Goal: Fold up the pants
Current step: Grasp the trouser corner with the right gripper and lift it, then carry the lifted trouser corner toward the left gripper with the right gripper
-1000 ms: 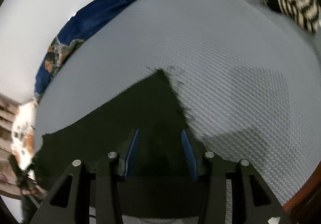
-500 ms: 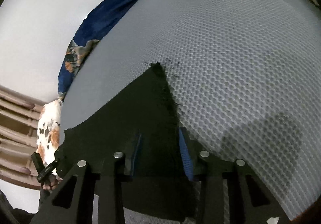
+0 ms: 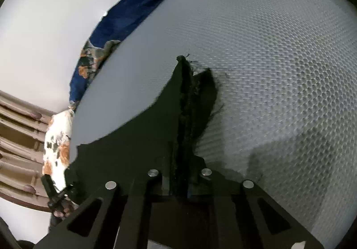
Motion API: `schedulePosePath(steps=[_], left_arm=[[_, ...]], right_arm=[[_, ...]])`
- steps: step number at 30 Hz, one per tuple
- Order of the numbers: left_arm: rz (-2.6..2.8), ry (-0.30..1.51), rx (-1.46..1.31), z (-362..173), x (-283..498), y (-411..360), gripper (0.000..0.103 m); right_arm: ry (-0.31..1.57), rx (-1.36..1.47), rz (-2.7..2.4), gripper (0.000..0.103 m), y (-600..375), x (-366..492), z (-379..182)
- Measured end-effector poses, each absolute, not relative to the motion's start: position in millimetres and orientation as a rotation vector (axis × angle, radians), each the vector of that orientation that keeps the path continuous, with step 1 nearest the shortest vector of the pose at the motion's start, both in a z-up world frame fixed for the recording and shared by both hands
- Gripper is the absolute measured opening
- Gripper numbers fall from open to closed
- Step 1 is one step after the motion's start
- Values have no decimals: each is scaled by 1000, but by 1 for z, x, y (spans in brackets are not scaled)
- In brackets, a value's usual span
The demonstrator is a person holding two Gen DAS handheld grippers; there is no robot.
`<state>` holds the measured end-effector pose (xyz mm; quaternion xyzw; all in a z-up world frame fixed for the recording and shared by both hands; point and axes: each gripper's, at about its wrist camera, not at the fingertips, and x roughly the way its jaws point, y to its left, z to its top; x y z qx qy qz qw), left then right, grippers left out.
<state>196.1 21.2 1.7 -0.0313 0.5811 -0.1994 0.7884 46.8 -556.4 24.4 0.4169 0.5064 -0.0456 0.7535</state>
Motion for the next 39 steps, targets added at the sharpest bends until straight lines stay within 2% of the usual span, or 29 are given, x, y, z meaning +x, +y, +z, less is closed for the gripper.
schedulePosePath(steps=[6, 17, 28, 39], left_arm=[[-449, 1240, -112, 6, 194, 28, 61], [-462, 1133, -180, 32, 185, 53, 61], [-450, 1079, -240, 49, 179, 84, 61], [-473, 1071, -305, 56, 176, 97, 61]], right_arm=[[1030, 929, -7, 8, -514, 65, 70], [1094, 881, 71, 8, -413, 129, 98], [1213, 841, 183, 8, -297, 199, 63], [1347, 688, 245, 8, -197, 222, 18]])
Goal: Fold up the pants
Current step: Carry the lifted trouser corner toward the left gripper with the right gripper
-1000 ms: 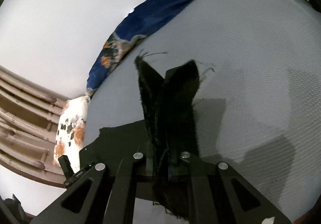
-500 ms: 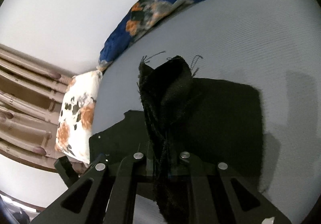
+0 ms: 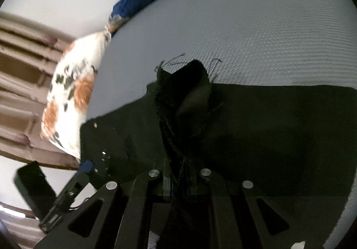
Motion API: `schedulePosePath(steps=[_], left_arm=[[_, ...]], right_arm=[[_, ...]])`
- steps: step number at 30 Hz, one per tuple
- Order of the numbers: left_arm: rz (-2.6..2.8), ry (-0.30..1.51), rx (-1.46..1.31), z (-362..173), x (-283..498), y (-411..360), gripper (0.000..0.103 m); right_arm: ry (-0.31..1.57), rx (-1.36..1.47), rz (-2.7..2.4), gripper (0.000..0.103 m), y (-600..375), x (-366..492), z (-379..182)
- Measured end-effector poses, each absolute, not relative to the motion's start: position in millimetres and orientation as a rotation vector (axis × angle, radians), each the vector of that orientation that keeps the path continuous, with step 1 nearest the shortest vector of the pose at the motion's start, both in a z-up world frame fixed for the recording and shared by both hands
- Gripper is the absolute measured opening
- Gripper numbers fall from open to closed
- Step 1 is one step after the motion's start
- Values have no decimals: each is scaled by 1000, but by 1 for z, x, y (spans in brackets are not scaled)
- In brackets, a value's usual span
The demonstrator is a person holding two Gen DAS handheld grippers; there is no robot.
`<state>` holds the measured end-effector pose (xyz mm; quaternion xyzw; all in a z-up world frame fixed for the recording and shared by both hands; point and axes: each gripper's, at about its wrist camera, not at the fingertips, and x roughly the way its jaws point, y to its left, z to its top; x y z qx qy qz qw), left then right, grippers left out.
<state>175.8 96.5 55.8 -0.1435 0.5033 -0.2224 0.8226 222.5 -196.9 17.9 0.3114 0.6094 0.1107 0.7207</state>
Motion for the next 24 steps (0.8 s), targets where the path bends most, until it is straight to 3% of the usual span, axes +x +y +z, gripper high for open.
schedulePosePath(steps=[3, 7, 12, 14, 24], left_arm=[[-490, 1083, -311, 55, 175, 94, 61], [-509, 1099, -319, 52, 174, 92, 61], [-567, 1154, -373, 44, 173, 87, 61], [-590, 1177, -386, 41, 173, 82, 61], [-716, 1358, -467, 11, 193, 44, 61]], right_arm=[[1370, 618, 234, 12, -181, 226, 11], [1394, 645, 275, 35, -174, 228, 6], [1331, 676, 347, 41, -183, 222, 30], [1290, 670, 329, 49, -195, 215, 42], [1192, 739, 171, 49, -264, 167, 54]])
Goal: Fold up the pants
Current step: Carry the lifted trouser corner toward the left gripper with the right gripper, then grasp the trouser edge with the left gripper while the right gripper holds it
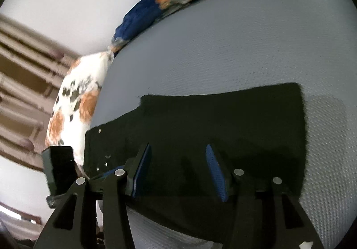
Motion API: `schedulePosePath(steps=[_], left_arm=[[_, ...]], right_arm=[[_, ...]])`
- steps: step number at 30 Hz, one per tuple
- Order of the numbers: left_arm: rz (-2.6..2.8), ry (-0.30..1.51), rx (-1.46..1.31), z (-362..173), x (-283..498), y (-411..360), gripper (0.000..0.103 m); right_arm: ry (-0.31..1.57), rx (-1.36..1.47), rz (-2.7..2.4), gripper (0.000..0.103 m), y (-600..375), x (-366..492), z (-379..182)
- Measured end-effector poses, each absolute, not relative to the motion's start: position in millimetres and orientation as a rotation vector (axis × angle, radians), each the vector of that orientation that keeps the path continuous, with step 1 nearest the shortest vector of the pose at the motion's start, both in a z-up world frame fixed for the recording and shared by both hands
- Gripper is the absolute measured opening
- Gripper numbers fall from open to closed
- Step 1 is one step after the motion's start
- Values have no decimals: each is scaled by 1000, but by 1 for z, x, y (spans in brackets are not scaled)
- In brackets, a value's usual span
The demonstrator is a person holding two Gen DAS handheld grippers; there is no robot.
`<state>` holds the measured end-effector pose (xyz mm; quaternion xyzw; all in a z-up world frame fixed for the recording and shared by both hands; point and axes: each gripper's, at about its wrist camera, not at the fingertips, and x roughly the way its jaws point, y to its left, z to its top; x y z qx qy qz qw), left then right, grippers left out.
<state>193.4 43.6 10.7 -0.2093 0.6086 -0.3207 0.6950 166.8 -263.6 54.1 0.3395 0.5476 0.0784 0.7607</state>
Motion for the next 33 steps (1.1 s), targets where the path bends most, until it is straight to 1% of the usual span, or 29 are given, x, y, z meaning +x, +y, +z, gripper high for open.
schedulePosePath(steps=[6, 16, 17, 18, 19, 20, 21, 26, 33], left_arm=[[-707, 1450, -521, -14, 213, 34, 60], [-789, 1497, -516, -17, 216, 13, 60], [-784, 1498, -525, -18, 215, 12, 56], [-781, 1500, -530, -18, 215, 10, 43], [-783, 1509, -533, -21, 214, 9, 34], [-773, 1527, -528, -25, 213, 7, 18], [-752, 1541, -522, -29, 212, 5, 9], [-719, 1495, -478, -20, 205, 0, 5], [-721, 1398, -385, 12, 189, 3, 4]], right_arm=[[1152, 805, 90, 50, -296, 148, 54], [1144, 876, 57, 50, -313, 137, 43], [1147, 872, 57, 50, -312, 136, 42], [1149, 869, 58, 50, -311, 135, 42], [1151, 864, 57, 50, -310, 135, 41], [1154, 860, 55, 50, -308, 133, 40], [1157, 855, 53, 50, -307, 133, 40], [1182, 819, 33, 51, -297, 127, 37], [1174, 744, -2, 51, -291, 118, 41]])
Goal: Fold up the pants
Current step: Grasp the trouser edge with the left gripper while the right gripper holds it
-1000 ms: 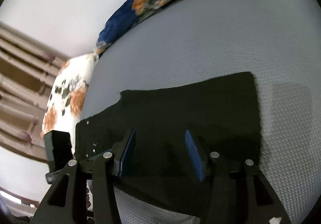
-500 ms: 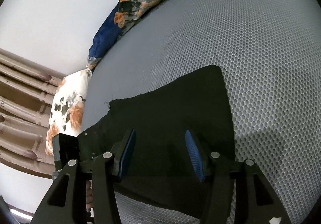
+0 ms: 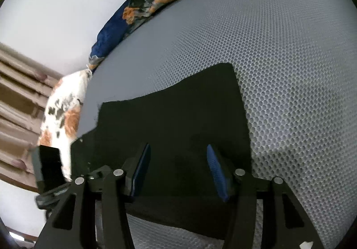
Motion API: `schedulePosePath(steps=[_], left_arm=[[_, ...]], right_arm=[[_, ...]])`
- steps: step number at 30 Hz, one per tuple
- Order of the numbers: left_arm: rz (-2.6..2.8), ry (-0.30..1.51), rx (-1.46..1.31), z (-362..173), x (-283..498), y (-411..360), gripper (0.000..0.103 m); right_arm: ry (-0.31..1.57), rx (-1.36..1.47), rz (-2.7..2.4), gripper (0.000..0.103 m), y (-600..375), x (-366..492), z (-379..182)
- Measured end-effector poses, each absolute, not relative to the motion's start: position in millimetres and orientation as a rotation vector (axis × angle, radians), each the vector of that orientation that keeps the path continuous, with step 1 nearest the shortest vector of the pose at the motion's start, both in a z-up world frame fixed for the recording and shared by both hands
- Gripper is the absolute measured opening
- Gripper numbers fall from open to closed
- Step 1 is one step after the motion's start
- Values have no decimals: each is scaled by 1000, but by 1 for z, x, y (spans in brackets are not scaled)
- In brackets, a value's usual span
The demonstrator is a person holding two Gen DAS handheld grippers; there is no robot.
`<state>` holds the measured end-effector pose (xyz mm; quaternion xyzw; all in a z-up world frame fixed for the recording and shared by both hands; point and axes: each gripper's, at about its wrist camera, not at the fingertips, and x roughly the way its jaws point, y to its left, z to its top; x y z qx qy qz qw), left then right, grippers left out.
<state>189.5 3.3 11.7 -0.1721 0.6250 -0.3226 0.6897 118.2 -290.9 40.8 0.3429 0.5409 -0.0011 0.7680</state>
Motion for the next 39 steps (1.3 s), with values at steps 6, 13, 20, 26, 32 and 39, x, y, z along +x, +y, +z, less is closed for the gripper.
schedulePosePath(steps=[6, 13, 20, 26, 32, 39], left_arm=[[-677, 1452, -332, -16, 183, 12, 5], [-681, 1440, -224, -9, 182, 6, 10], [-625, 1308, -104, 19, 188, 11, 32], [-651, 1206, -54, 33, 212, -6, 32], [-656, 1215, -38, 14, 238, -32, 32], [-635, 1246, -18, -8, 244, -40, 32]], right_arm=[[1245, 581, -47, 49, -278, 114, 31], [1270, 410, -66, 50, -261, 119, 26], [1207, 372, -63, 51, -267, 141, 40], [1187, 306, -98, 50, -275, 176, 34], [1206, 257, -107, 49, -274, 192, 21], [1202, 258, -101, 49, -274, 192, 20]])
